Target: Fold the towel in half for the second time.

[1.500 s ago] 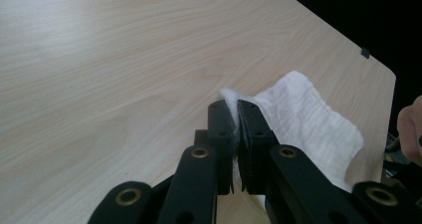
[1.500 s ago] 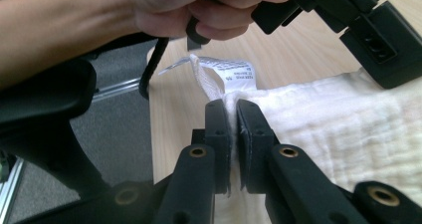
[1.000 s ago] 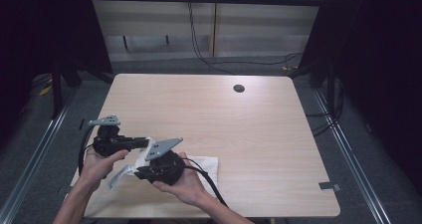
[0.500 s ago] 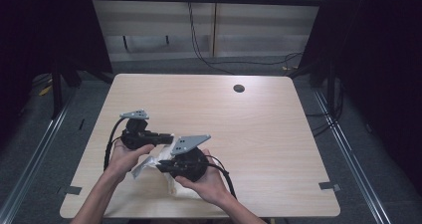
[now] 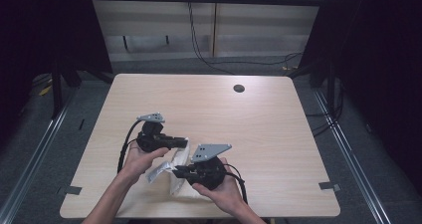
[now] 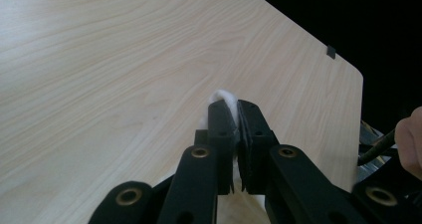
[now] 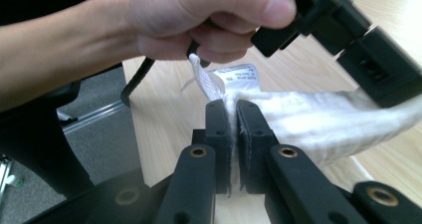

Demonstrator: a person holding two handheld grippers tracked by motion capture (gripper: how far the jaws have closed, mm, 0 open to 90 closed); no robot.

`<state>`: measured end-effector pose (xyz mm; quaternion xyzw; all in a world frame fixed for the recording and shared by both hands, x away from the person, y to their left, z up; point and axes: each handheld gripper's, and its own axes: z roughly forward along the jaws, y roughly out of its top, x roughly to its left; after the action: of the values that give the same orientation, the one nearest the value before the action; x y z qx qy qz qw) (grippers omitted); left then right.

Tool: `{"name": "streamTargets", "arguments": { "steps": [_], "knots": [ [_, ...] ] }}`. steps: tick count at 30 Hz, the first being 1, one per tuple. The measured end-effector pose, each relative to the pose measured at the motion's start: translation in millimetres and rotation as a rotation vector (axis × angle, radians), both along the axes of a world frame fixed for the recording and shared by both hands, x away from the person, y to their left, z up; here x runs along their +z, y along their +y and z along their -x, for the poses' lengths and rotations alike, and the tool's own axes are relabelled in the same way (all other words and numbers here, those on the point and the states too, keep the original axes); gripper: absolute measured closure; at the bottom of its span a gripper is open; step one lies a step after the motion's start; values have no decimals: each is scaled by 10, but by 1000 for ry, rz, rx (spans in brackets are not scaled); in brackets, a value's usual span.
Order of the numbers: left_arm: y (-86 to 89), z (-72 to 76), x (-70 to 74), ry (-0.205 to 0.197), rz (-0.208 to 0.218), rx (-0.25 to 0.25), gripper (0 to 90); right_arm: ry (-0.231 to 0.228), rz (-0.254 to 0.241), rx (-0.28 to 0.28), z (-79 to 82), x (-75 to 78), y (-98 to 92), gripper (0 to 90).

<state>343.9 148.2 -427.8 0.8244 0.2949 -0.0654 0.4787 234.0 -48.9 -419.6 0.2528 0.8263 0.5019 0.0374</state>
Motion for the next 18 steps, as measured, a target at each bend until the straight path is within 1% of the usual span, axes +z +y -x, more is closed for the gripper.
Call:
{"name": "streamTargets", "arguments": {
  "steps": [2,3,4,5,6,7,8,10,12,15,17,18],
  "knots": [
    [-39,3,9,-5,-2,-9,858,-1,-2,-7,25,5,-36,849],
    [-58,6,11,-1,-1,-12,858,-6,-1,-15,40,15,-61,849],
    [-68,7,7,-1,8,-13,858,-8,-17,-24,55,18,-89,849],
    [-71,6,-6,4,32,-7,859,-6,-28,-40,75,18,-122,850],
    [-88,3,-37,18,42,-9,859,-9,-34,-53,94,7,-151,850],
    [-112,11,-59,20,31,-12,859,-5,-34,-62,116,-21,-178,850],
    [-153,23,-97,12,10,-21,859,0,-27,-63,126,-44,-190,850],
    [-176,27,-119,17,4,-21,859,12,-7,-61,142,-119,-212,851],
    [-253,23,-179,26,-14,-26,859,25,3,-67,149,-183,-236,851],
    [-312,-2,-226,48,-10,-40,859,21,21,-77,169,-242,-281,850],
    [-370,2,-256,44,-39,-48,859,23,41,-83,191,-280,-320,851],
    [-400,4,-279,49,-37,-43,859,29,40,-85,194,-293,-336,850]
  ]
}}
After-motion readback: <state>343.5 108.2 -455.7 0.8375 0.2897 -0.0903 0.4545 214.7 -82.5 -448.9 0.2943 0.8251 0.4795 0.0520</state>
